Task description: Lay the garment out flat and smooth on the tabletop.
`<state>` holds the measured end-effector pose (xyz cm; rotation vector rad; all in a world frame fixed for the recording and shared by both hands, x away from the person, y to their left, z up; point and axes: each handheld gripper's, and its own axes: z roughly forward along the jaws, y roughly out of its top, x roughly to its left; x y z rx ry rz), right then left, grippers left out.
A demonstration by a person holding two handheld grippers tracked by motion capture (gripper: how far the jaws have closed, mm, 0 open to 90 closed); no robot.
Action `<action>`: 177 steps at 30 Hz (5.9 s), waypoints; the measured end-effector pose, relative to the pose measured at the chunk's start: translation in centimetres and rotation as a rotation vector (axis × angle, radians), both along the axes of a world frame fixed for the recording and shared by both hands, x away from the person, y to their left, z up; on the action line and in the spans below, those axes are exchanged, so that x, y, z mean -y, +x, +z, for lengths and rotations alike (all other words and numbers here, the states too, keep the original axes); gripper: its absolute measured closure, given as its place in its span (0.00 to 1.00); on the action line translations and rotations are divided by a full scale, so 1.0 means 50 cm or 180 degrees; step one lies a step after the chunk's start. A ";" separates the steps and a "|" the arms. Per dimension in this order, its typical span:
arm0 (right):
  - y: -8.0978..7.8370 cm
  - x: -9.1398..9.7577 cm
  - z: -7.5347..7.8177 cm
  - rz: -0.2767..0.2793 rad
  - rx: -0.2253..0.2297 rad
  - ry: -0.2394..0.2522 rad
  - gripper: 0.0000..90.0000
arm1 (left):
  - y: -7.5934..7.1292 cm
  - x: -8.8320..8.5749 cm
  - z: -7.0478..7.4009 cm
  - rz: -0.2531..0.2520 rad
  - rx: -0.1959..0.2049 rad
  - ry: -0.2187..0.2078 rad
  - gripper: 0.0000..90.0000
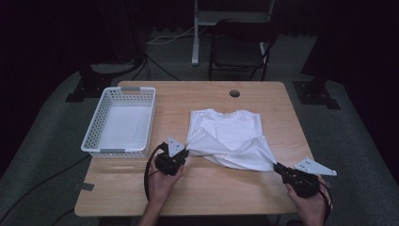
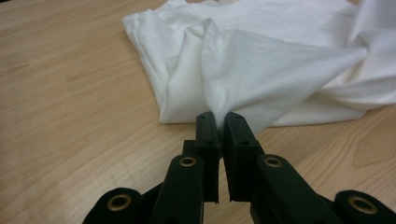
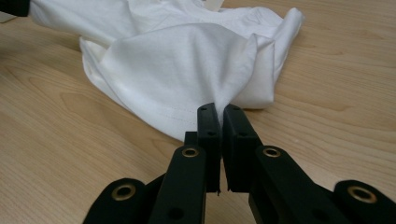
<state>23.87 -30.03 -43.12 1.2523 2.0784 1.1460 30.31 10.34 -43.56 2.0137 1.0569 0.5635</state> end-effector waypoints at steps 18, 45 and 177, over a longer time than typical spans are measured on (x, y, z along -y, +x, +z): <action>-0.027 0.034 0.001 -0.0126 0.0008 0.0046 0.96 | -0.029 -0.050 0.007 0.0069 0.0077 -0.0052 0.96; -0.098 0.046 0.025 -0.0068 0.0065 0.0132 0.96 | -0.152 -0.096 0.026 0.0005 0.0131 -0.0209 0.96; 0.124 -0.035 -0.060 0.0066 -0.0379 -0.0122 0.74 | -0.087 -0.013 -0.082 -0.0194 -0.0211 0.0045 0.76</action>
